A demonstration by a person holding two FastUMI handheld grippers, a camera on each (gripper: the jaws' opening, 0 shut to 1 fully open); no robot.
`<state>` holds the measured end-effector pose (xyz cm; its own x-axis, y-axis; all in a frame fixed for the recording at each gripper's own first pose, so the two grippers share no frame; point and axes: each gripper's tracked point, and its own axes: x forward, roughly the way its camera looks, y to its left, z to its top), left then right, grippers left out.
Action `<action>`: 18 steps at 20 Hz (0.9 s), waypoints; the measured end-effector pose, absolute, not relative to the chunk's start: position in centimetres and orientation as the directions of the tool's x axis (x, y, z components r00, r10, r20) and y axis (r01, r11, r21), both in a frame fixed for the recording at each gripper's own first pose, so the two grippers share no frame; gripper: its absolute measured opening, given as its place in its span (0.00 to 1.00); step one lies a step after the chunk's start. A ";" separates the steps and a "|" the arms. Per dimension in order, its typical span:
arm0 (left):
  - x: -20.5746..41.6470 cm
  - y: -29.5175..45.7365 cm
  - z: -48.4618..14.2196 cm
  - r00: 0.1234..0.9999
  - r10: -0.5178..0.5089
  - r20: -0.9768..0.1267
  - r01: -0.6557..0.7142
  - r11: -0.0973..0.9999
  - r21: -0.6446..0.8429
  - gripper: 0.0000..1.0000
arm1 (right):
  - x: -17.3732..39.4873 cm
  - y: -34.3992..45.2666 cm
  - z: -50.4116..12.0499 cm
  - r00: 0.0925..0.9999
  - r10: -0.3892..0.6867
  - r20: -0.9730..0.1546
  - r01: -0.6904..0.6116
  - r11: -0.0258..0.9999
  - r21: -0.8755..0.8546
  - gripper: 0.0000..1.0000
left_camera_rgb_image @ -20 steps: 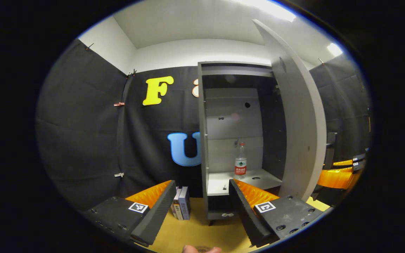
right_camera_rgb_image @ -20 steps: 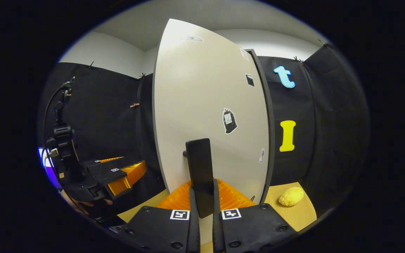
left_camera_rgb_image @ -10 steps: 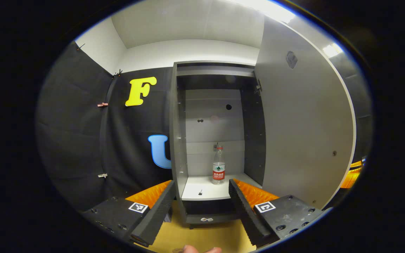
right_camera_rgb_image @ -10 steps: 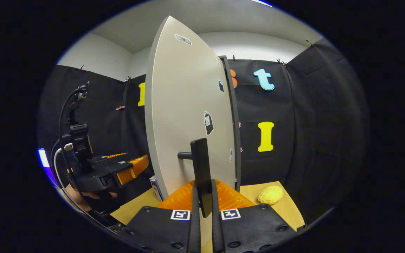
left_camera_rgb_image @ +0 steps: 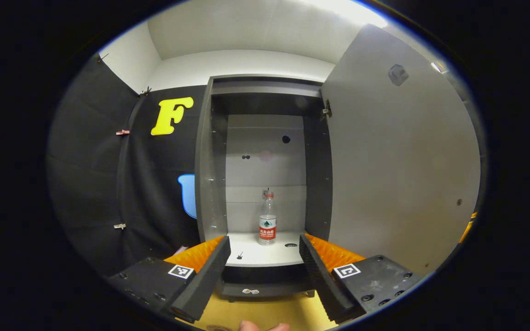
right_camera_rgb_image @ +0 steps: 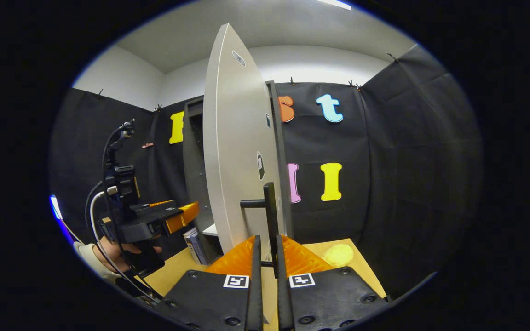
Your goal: Open the cabinet door with the right hand, grasp the bottle in the cabinet with the left hand and place it on the coaster, then close the cabinet door with the right hand.
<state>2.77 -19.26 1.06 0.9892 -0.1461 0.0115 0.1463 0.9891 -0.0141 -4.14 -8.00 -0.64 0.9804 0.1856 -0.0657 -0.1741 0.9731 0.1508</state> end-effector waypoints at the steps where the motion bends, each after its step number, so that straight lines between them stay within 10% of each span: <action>1: 3.3 -19.7 0.9 0.989 -0.151 0.011 0.151 0.988 -0.014 0.92 | -4.0 -8.6 -0.6 0.983 0.169 -0.065 -0.159 0.977 0.141 0.17; 12: 10.5 -23.8 0.9 0.981 -0.192 0.026 0.191 0.981 0.004 0.94 | -6.3 -10.3 0.5 0.974 0.225 -0.027 -0.215 0.957 0.193 0.11; 14: 12.6 -24.3 0.8 0.981 -0.192 0.027 0.192 0.981 0.010 0.94 | -6.6 -12.8 0.2 0.987 0.156 -0.032 -0.147 0.970 0.195 0.24; 18: 17.5 -24.7 0.9 0.982 -0.179 0.053 0.177 0.983 0.040 0.94 | -6.9 -17.7 -0.2 0.999 -0.015 -0.045 0.024 0.976 0.216 0.83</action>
